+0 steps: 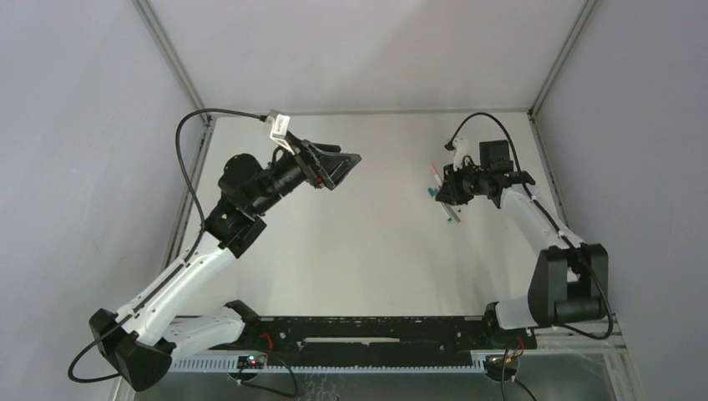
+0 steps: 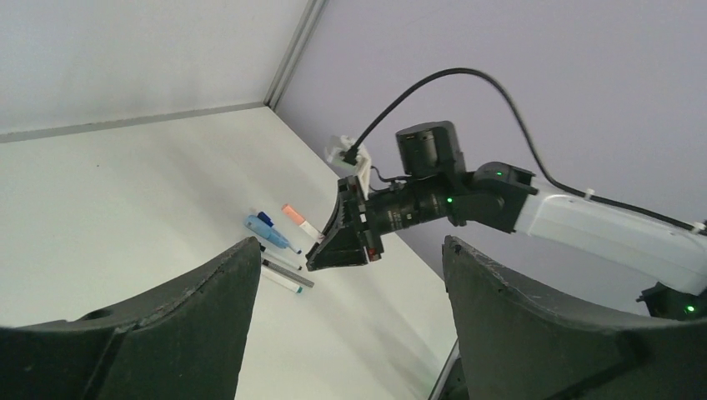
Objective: Insert the pens into the pen caps
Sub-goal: Place the pen at the center of the board.
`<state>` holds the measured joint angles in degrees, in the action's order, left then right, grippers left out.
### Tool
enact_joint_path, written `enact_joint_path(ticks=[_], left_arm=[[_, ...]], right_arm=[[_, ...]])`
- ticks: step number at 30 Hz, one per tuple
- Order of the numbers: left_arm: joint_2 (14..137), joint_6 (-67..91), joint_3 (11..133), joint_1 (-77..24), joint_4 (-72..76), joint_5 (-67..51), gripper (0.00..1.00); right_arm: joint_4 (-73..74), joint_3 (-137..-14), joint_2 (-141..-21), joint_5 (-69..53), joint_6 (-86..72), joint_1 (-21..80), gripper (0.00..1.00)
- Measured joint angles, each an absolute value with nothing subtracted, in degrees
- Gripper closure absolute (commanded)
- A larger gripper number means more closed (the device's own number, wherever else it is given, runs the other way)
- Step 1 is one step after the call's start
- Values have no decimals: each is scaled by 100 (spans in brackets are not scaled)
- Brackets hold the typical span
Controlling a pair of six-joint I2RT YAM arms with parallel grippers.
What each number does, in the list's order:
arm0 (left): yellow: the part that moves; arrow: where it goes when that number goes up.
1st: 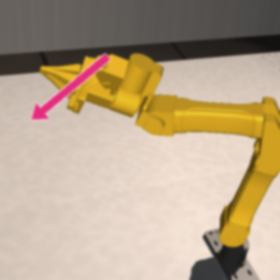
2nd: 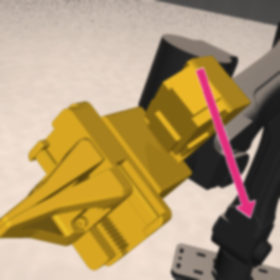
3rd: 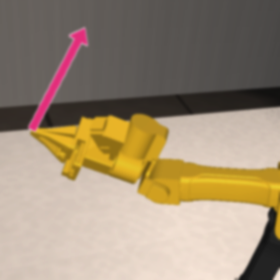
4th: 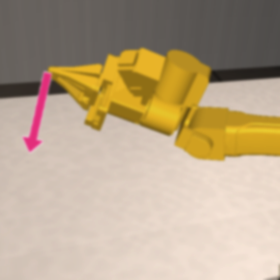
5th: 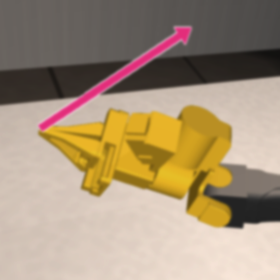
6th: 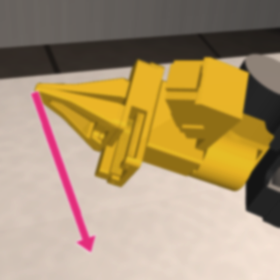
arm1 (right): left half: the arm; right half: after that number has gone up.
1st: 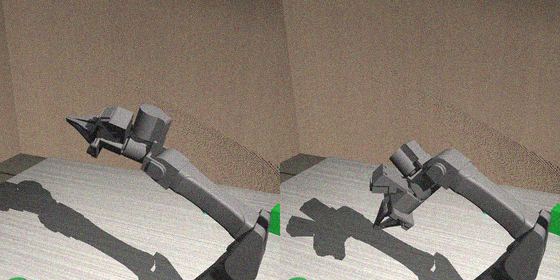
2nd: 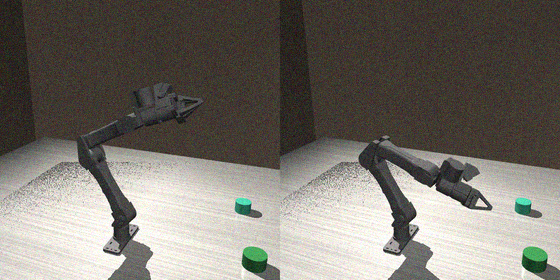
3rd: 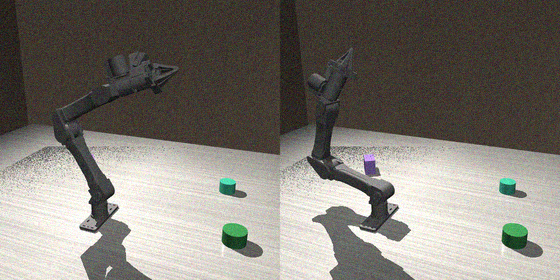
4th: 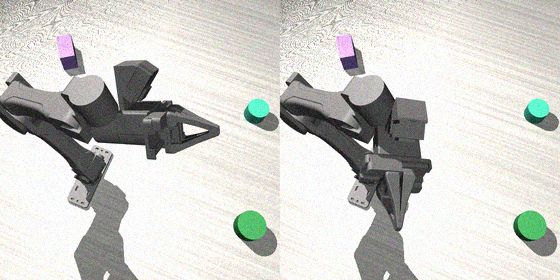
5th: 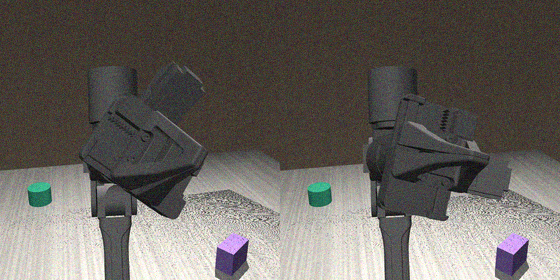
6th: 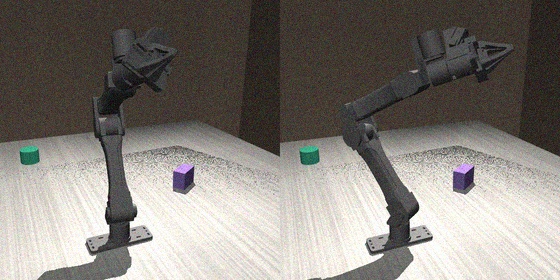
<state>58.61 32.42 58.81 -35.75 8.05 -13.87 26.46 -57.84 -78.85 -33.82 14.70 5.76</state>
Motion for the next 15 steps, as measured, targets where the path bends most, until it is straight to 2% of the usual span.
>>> enact_joint_path(ticks=[8,15], left_arm=[[5854,3242,5704,-3548,821,-1352,16],[5857,3245,5581,-3531,799,-1313,16]], right_arm=[[3024,-6237,-9137,-2576,1861,152,95],[3022,-6528,-9686,-2062,1966,104,90]])
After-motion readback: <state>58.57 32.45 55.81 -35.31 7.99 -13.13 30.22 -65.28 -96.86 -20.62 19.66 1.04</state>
